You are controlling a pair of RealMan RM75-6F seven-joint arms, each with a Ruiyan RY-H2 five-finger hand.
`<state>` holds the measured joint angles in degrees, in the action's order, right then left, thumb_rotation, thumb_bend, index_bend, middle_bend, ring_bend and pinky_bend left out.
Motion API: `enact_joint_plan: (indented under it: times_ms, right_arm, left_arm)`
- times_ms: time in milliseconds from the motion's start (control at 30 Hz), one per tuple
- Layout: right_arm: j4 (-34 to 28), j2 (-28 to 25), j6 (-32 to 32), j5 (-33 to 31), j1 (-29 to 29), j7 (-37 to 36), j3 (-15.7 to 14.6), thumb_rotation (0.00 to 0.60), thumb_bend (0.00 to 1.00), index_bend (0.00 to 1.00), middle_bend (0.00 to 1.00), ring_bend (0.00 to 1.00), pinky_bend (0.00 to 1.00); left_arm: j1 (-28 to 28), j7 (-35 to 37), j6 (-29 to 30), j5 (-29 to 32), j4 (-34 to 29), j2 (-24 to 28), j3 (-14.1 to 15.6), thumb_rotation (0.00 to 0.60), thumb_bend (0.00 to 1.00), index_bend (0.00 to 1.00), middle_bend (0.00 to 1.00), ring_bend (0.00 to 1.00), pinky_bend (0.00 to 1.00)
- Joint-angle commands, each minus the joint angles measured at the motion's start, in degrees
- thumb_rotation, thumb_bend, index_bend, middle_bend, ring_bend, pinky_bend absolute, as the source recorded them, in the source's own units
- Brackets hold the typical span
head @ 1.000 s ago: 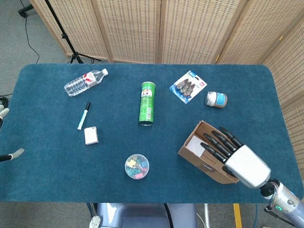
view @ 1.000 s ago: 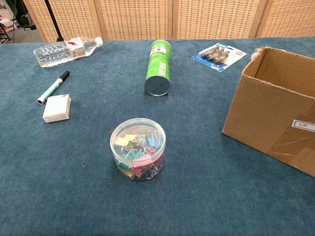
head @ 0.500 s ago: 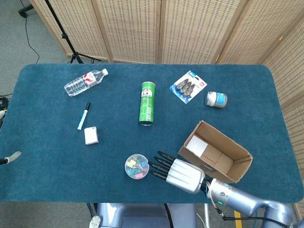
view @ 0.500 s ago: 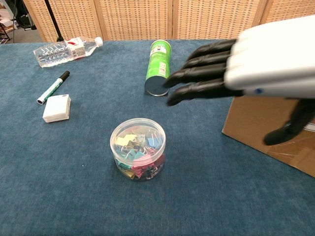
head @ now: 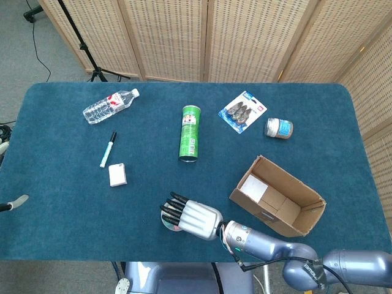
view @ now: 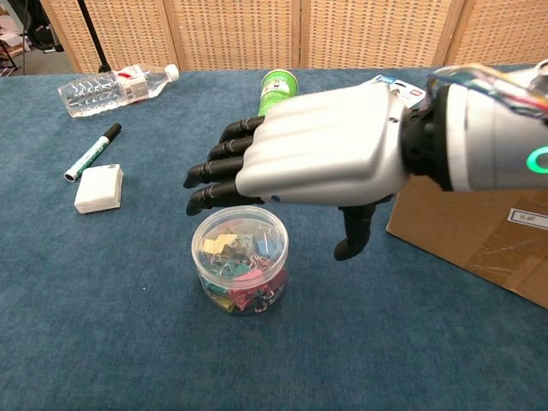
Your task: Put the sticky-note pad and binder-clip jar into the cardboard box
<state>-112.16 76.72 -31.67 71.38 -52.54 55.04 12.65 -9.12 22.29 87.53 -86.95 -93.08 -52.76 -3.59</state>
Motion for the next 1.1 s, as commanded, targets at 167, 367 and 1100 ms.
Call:
enact_joint_plan:
  times_ms: [167,367,1100]
  right_arm:
    - [3.71,6.94,-7.53,-18.53,-9.90,12.29,-5.71,0.600,0.00,0.00,0.00,0.00,0.01]
    - [4.16,8.91,-11.74,-24.21,-13.96,13.68,-7.57,0.600,0.00,0.00,0.00,0.00,0.02]
    - [11.24,12.28,-12.89,-11.42,-15.98,-2.07,-12.33,0.600,0.69,0.60,0.49,0.38,0.55]
  left_arm:
    - [-0.23,0.83,-1.30,0.51,0.21,0.29,-0.28,0.600,0.00,0.00,0.00,0.00,0.00]
    - [-0.35,1.47,-2.21,0.89,0.47,0.47,-0.52,0.600,0.00,0.00,0.00,0.00,0.00]
    - [-0.39,2.47,-3.29,0.45,0.74,0.67,-0.83,0.600,0.00,0.00,0.00,0.00,0.00]
